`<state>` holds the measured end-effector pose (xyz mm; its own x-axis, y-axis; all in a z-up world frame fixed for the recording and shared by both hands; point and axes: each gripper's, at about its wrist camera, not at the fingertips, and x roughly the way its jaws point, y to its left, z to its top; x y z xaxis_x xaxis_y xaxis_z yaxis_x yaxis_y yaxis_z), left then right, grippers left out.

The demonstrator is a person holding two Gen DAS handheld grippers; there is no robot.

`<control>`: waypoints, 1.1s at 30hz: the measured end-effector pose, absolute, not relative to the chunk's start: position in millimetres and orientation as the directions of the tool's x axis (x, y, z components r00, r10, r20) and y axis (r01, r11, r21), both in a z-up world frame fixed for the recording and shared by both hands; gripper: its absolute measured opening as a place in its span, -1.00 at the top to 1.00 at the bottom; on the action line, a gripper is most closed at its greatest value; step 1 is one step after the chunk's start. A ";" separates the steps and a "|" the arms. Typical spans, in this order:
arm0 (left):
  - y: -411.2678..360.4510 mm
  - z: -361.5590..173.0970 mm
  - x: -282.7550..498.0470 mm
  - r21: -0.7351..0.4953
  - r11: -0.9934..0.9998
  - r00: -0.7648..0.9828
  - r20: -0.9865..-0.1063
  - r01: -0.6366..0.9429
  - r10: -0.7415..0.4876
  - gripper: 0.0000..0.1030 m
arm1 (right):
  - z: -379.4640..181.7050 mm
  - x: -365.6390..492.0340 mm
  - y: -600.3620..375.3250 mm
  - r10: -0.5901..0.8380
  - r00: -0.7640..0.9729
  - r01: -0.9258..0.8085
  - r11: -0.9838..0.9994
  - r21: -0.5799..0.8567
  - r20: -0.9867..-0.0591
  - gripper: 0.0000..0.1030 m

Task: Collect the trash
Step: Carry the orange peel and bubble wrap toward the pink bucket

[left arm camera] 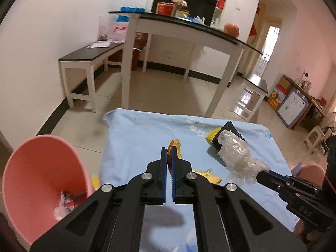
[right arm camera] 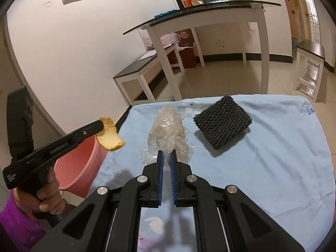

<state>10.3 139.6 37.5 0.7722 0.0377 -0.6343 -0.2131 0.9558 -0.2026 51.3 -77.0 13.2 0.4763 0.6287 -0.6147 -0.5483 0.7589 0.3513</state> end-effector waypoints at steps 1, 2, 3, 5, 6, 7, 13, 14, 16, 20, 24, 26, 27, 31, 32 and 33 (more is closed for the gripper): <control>140.5 39.6 6.1 -0.203 0.955 0.774 -0.632 -0.217 0.042 0.94 | 15.6 48.2 -74.3 0.632 0.475 -0.554 0.755 0.350 -0.612 0.89; 141.3 42.5 -0.3 -0.202 0.954 0.777 -0.627 -0.223 0.049 0.94 | 16.9 46.5 -72.1 0.635 0.473 -0.559 0.752 0.348 -0.611 0.89; 142.2 45.0 -6.6 -0.202 0.953 0.780 -0.624 -0.228 0.055 0.94 | 20.0 42.5 -67.5 0.638 0.472 -0.567 0.748 0.344 -0.608 0.89; 144.3 49.3 -17.2 -0.203 0.950 0.783 -0.618 -0.239 0.065 0.94 | 24.5 36.0 -60.1 0.646 0.467 -0.582 0.739 0.341 -0.604 0.89; 146.3 51.5 -21.9 -0.203 0.948 0.785 -0.616 -0.245 0.071 0.94 | 26.9 33.5 -57.1 0.649 0.466 -0.587 0.735 0.339 -0.602 0.89; 149.0 54.4 -26.3 -0.201 0.946 0.786 -0.613 -0.254 0.080 0.94 | 29.4 30.1 -52.6 0.653 0.463 -0.595 0.730 0.336 -0.599 0.89; 169.3 60.5 -58.3 -0.190 0.931 0.790 -0.597 -0.312 0.143 0.94 | 40.1 14.1 -25.0 0.677 0.445 -0.645 0.696 0.314 -0.586 0.88; 172.9 61.0 -63.2 -0.181 0.928 0.789 -0.593 -0.325 0.161 0.94 | 41.6 11.1 -19.0 0.680 0.441 -0.654 0.690 0.310 -0.585 0.88; 182.1 60.3 -73.8 -0.178 0.920 0.786 -0.590 -0.349 0.184 0.94 | 44.3 6.0 -8.5 0.688 0.431 -0.669 0.678 0.304 -0.584 0.88; 196.4 56.6 -91.8 -0.186 0.901 0.776 -0.592 -0.392 0.215 0.94 | 49.0 -5.8 19.3 0.705 0.403 -0.708 0.644 0.290 -0.583 0.88; 206.2 54.8 -110.7 -0.142 0.890 0.765 -0.580 -0.432 0.279 0.94 | 52.7 -17.1 46.6 0.723 0.374 -0.747 0.606 0.273 -0.581 0.88; 212.7 54.1 -118.7 -0.128 0.883 0.759 -0.575 -0.452 0.305 0.94 | 52.1 -23.3 63.5 0.729 0.354 -0.767 0.585 0.264 -0.586 0.88; 216.4 53.3 -122.4 -0.125 0.878 0.756 -0.574 -0.462 0.315 0.94 | 51.3 -26.0 71.6 0.729 0.346 -0.774 0.577 0.260 -0.590 0.88; 233.3 45.6 -137.4 -0.137 0.853 0.737 -0.584 -0.504 0.341 0.94 | 46.6 -37.7 98.9 0.733 0.312 -0.802 0.544 0.247 -0.604 0.88; 237.1 43.9 -138.7 -0.139 0.848 0.732 -0.587 -0.512 0.346 0.94 | 45.6 -40.6 105.6 0.734 0.303 -0.808 0.536 0.245 -0.608 0.88; 241.0 42.2 -141.1 -0.141 0.842 0.727 -0.591 -0.521 0.351 0.94 | 44.7 -42.5 110.7 0.735 0.297 -0.812 0.530 0.244 -0.610 0.88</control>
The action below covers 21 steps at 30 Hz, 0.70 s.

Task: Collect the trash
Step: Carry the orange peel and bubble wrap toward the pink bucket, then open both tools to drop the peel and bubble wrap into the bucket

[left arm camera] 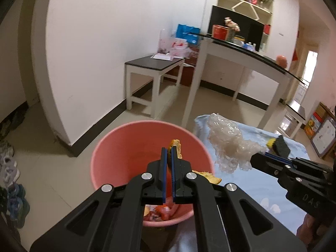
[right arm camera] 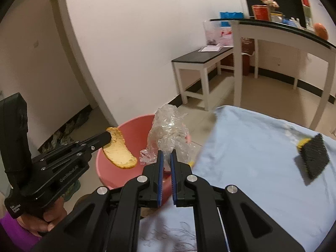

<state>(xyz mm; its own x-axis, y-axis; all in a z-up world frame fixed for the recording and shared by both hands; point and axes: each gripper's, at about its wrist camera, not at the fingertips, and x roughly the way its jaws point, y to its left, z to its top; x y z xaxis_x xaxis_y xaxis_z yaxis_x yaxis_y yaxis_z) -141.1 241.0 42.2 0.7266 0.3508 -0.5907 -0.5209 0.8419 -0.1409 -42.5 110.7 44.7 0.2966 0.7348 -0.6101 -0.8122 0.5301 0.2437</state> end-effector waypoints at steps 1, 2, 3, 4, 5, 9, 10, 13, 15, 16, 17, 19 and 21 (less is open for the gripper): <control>246.0 40.3 -144.1 -0.146 0.834 0.721 -0.595 -0.532 0.355 0.94 | 43.6 -45.6 117.2 0.735 0.289 -0.817 0.523 0.242 -0.613 0.88; 250.0 39.3 -144.2 -0.150 0.829 0.718 -0.597 -0.539 0.358 0.94 | 42.2 -47.6 122.4 0.734 0.283 -0.821 0.518 0.239 -0.617 0.88; 254.0 37.9 -146.0 -0.155 0.823 0.713 -0.600 -0.547 0.361 0.94 | 40.3 -50.1 129.7 0.732 0.276 -0.826 0.512 0.235 -0.623 0.88; 257.3 36.4 -147.5 -0.157 0.818 0.709 -0.603 -0.554 0.365 0.94 | 39.0 -51.5 133.9 0.731 0.272 -0.828 0.509 0.234 -0.626 0.88; 259.1 34.6 -149.0 -0.157 0.813 0.704 -0.607 -0.561 0.369 0.94 | 37.0 -53.0 139.3 0.730 0.266 -0.830 0.506 0.235 -0.630 0.88; 269.7 27.4 -151.0 -0.166 0.793 0.684 -0.625 -0.586 0.375 0.94 | 28.3 -51.4 152.7 0.722 0.253 -0.834 0.500 0.233 -0.644 0.88; 272.0 25.9 -151.3 -0.168 0.790 0.682 -0.628 -0.589 0.375 0.94 | 26.7 -50.9 154.9 0.720 0.250 -0.834 0.499 0.233 -0.648 0.88; 275.0 21.9 -152.9 -0.167 0.783 0.672 -0.636 -0.599 0.379 0.94 | 21.1 -51.9 162.6 0.712 0.247 -0.838 0.498 0.224 -0.657 0.88; 277.0 19.1 -153.9 -0.170 0.779 0.668 -0.642 -0.603 0.377 0.94 | 17.9 -51.3 165.2 0.708 0.245 -0.838 0.498 0.222 -0.663 0.88; 278.0 18.2 -154.0 -0.170 0.777 0.666 -0.644 -0.606 0.378 0.94 | 16.0 -51.3 167.1 0.705 0.244 -0.838 0.499 0.221 -0.666 0.88; 279.2 17.2 -154.6 -0.171 0.776 0.664 -0.646 -0.607 0.377 0.94 | 14.8 -51.3 168.0 0.703 0.243 -0.838 0.499 0.220 -0.668 0.88; 280.6 16.0 -154.0 -0.171 0.774 0.661 -0.648 -0.610 0.378 0.94 | 11.5 -51.1 171.0 0.699 0.241 -0.839 0.499 0.218 -0.674 0.88; 282.0 14.7 -152.9 -0.171 0.772 0.658 -0.651 -0.612 0.378 0.94 | 9.6 -50.9 173.3 0.696 0.240 -0.839 0.499 0.215 -0.677 0.88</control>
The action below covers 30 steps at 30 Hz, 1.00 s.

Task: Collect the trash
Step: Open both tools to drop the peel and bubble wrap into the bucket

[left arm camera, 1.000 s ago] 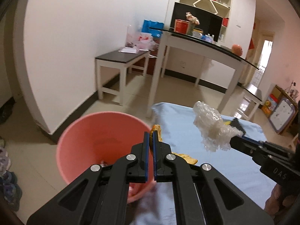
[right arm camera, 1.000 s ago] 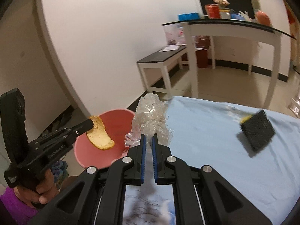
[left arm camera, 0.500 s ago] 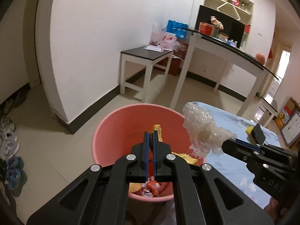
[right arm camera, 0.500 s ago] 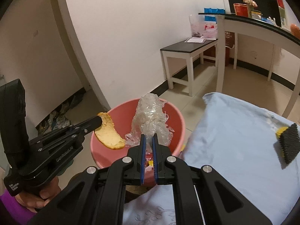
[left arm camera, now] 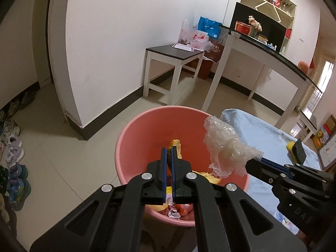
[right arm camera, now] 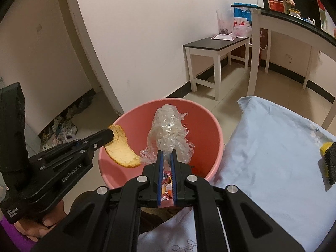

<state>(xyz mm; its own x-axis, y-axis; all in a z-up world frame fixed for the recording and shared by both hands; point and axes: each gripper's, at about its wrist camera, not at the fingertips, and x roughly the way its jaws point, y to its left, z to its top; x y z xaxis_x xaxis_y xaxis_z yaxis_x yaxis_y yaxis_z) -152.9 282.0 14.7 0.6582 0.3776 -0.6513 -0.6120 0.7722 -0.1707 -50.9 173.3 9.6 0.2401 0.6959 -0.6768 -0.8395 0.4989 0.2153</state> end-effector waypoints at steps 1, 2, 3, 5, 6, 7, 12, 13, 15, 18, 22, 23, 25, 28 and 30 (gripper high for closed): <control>283.0 13.7 -152.7 -0.171 0.771 0.656 -0.654 -0.614 0.377 0.94 | 8.1 -50.4 174.6 0.694 0.240 -0.839 0.500 0.214 -0.679 0.88; 283.8 12.9 -152.3 -0.171 0.769 0.653 -0.656 -0.615 0.377 0.94 | 7.6 -50.2 175.8 0.693 0.240 -0.839 0.500 0.213 -0.680 0.87; 283.6 12.5 -151.0 -0.172 0.769 0.652 -0.658 -0.616 0.376 0.94 | 6.2 -49.4 176.8 0.691 0.239 -0.839 0.500 0.213 -0.682 0.87; 285.1 10.7 -150.8 -0.175 0.766 0.650 -0.662 -0.618 0.373 0.94 | 4.4 -48.7 177.5 0.689 0.236 -0.839 0.500 0.214 -0.685 0.87; 285.8 9.8 -151.1 -0.175 0.766 0.649 -0.664 -0.619 0.372 0.94 | 3.5 -48.1 177.9 0.689 0.235 -0.839 0.500 0.215 -0.686 0.87; 286.5 9.0 -151.8 -0.176 0.765 0.648 -0.665 -0.619 0.371 0.94 | 3.1 -48.2 178.0 0.688 0.234 -0.839 0.500 0.215 -0.687 0.87; 288.4 5.9 -149.1 -0.181 0.760 0.641 -0.676 -0.624 0.365 0.94 | 1.8 -48.4 178.3 0.687 0.232 -0.839 0.499 0.215 -0.689 0.87; 288.6 5.4 -149.0 -0.183 0.760 0.640 -0.678 -0.624 0.362 0.94 | 2.0 -48.5 178.3 0.687 0.232 -0.839 0.499 0.215 -0.688 0.87; 289.7 4.3 -148.5 -0.185 0.758 0.636 -0.683 -0.625 0.358 0.94 | 2.0 -48.6 178.2 0.686 0.234 -0.838 0.501 0.214 -0.689 0.87; 290.6 4.5 -149.7 -0.192 0.757 0.640 -0.681 -0.625 0.356 0.94 | 0.5 -49.5 177.6 0.684 0.235 -0.836 0.505 0.216 -0.691 0.84; 293.1 4.2 -151.0 -0.208 0.754 0.645 -0.681 -0.623 0.346 0.93 | -1.4 -48.2 176.4 0.683 0.235 -0.832 0.510 0.220 -0.692 0.78; 293.0 3.7 -151.0 -0.209 0.753 0.643 -0.684 -0.624 0.344 0.92 | -1.6 -47.8 176.0 0.682 0.236 -0.829 0.512 0.222 -0.692 0.75; 294.0 2.7 -150.5 -0.211 0.750 0.638 -0.693 -0.626 0.337 0.87 | -2.6 -46.6 175.2 0.681 0.234 -0.827 0.515 0.226 -0.694 0.55; 294.4 2.9 -151.5 -0.223 0.751 0.644 -0.693 -0.621 0.326 0.78 | -2.7 -44.7 173.1 0.684 0.236 -0.823 0.518 0.232 -0.691 0.48; 293.1 4.3 -152.2 -0.223 0.755 0.648 -0.689 -0.617 0.326 0.66 | -2.9 -43.5 171.5 0.684 0.236 -0.822 0.520 0.235 -0.690 0.43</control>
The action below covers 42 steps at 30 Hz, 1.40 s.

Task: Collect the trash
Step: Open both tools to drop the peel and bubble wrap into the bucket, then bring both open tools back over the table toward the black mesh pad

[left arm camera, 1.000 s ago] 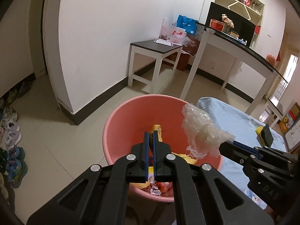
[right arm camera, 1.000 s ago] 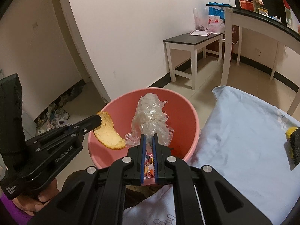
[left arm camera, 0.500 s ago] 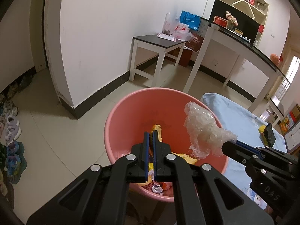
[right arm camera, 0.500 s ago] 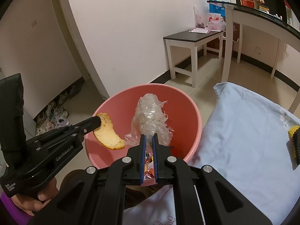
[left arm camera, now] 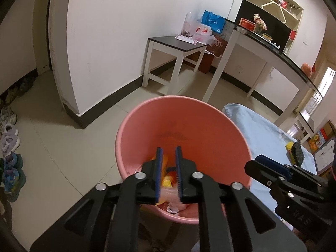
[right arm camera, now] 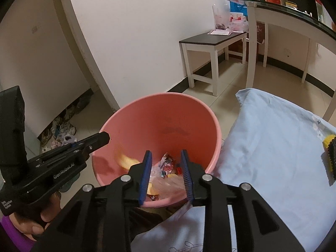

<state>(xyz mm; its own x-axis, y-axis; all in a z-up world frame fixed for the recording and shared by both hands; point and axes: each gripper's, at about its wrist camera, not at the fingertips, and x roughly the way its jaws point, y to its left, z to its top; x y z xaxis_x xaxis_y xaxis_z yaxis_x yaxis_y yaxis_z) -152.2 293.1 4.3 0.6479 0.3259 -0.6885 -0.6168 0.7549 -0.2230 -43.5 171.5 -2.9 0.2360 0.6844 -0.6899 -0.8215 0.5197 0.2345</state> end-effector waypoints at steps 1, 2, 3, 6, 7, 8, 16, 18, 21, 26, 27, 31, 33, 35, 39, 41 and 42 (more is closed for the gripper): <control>292.7 4.9 -152.4 -0.224 0.756 0.650 -0.686 -0.615 0.326 0.59 | -2.9 -43.0 170.4 0.684 0.238 -0.820 0.522 0.235 -0.690 0.41; 292.1 5.7 -152.6 -0.226 0.757 0.654 -0.684 -0.613 0.325 0.57 | -2.9 -42.3 169.2 0.684 0.237 -0.818 0.523 0.238 -0.689 0.41; 291.4 6.3 -152.8 -0.227 0.758 0.655 -0.682 -0.612 0.325 0.55 | -2.9 -42.2 168.4 0.685 0.237 -0.818 0.524 0.239 -0.689 0.40; 289.8 7.6 -152.1 -0.229 0.761 0.658 -0.682 -0.607 0.320 0.55 | -3.2 -41.6 164.8 0.684 0.241 -0.816 0.527 0.238 -0.688 0.38; 288.6 8.1 -151.2 -0.228 0.763 0.659 -0.682 -0.605 0.318 0.54 | -3.4 -41.3 163.3 0.684 0.243 -0.815 0.529 0.238 -0.688 0.37; 288.3 8.3 -150.8 -0.228 0.764 0.659 -0.682 -0.603 0.317 0.54 | -3.8 -40.9 161.6 0.684 0.245 -0.813 0.531 0.239 -0.688 0.36; 277.6 11.2 -144.1 -0.222 0.781 0.663 -0.685 -0.584 0.301 0.54 | -9.6 -39.1 140.5 0.670 0.263 -0.786 0.566 0.249 -0.694 0.32; 272.3 11.8 -140.7 -0.220 0.788 0.665 -0.686 -0.575 0.294 0.54 | -11.4 -36.5 133.3 0.665 0.271 -0.774 0.580 0.253 -0.696 0.32; 263.1 12.9 -136.1 -0.217 0.800 0.671 -0.686 -0.559 0.282 0.54 | -14.3 -31.5 119.6 0.654 0.288 -0.753 0.606 0.256 -0.700 0.32; 245.3 16.5 -125.9 -0.208 0.828 0.683 -0.683 -0.522 0.259 0.54 | -18.8 -19.1 90.5 0.635 0.320 -0.706 0.654 0.270 -0.703 0.32; 242.4 16.6 -123.7 -0.206 0.831 0.684 -0.683 -0.517 0.256 0.54 | -18.7 -15.4 84.0 0.632 0.327 -0.698 0.663 0.271 -0.703 0.32; 227.6 18.3 -113.7 -0.198 0.851 0.691 -0.683 -0.487 0.236 0.54 | -21.2 -3.6 55.4 0.606 0.375 -0.652 0.710 0.265 -0.702 0.32; 219.4 19.1 -108.2 -0.193 0.862 0.695 -0.683 -0.469 0.225 0.54 | -22.0 4.1 40.9 0.592 0.397 -0.624 0.735 0.267 -0.702 0.32; 211.4 20.0 -102.3 -0.188 0.872 0.699 -0.683 -0.452 0.214 0.54 | -22.3 12.5 27.9 0.578 0.418 -0.596 0.757 0.268 -0.701 0.30; 199.2 19.9 -90.7 -0.189 0.887 0.702 -0.687 -0.422 0.188 0.54 | -15.0 36.6 -3.2 0.529 0.495 -0.536 0.810 0.237 -0.689 0.22; 194.1 18.8 -84.6 -0.193 0.891 0.701 -0.692 -0.411 0.174 0.54 | -9.0 51.6 -17.8 0.501 0.538 -0.504 0.836 0.218 -0.678 0.14; 191.9 17.9 -81.6 -0.196 0.892 0.700 -0.694 -0.407 0.167 0.54 | -6.6 58.3 -25.1 0.490 0.552 -0.491 0.845 0.213 -0.675 0.11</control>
